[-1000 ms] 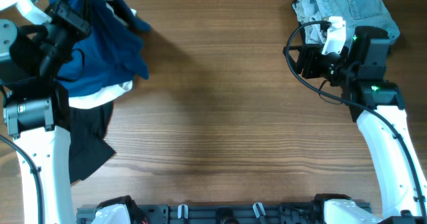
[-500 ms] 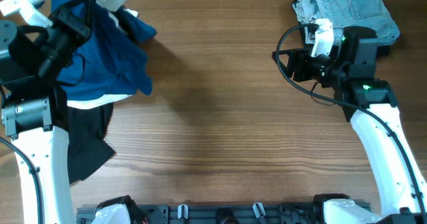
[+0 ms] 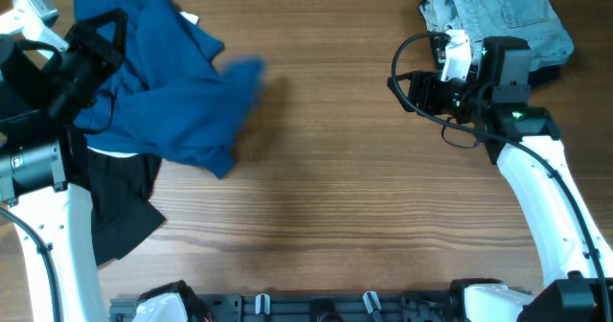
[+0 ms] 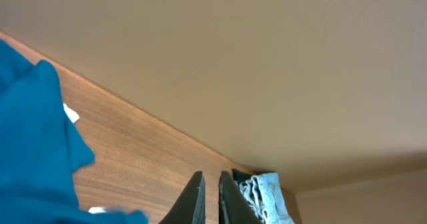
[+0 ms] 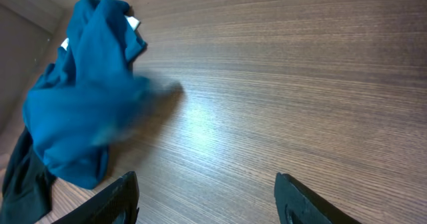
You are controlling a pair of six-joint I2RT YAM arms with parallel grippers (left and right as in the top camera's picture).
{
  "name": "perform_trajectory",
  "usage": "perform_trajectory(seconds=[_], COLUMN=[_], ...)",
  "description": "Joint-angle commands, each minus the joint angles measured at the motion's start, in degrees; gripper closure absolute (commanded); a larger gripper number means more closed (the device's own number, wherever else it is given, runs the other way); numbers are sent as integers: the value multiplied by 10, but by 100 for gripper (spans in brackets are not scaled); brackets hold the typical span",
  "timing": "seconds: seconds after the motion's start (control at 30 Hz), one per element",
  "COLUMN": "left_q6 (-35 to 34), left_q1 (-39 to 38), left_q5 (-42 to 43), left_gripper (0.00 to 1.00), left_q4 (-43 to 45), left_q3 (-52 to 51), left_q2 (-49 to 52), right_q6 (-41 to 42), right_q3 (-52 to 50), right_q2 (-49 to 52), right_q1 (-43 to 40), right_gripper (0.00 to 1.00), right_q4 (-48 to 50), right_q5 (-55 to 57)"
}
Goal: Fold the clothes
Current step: 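Drag the teal shirt rightward across the table with the left gripper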
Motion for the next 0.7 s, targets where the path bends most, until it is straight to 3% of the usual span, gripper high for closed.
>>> perform_trajectory(seconds=[0.0, 0.2, 0.4, 0.53, 0.67], left_q6=[14, 108, 264, 284, 280], left_q1=[2, -21, -87, -142, -179], left_q5=[9, 8, -90, -198, -265], left_gripper=[96, 92, 65, 51, 34], left_q4=[-12, -122, -320, -395, -396], left_q3=[14, 14, 14, 9, -1], left_q2=[-12, 3, 43, 87, 139], right_q6=[1, 0, 0, 0, 0], right_q3=[9, 9, 9, 9, 9], right_q2=[5, 5, 5, 5, 5], right_q1=[2, 2, 2, 2, 2], right_gripper=[34, 33, 21, 16, 14], right_q4=[2, 2, 2, 2, 1], right_q5=[-12, -12, -12, -11, -12])
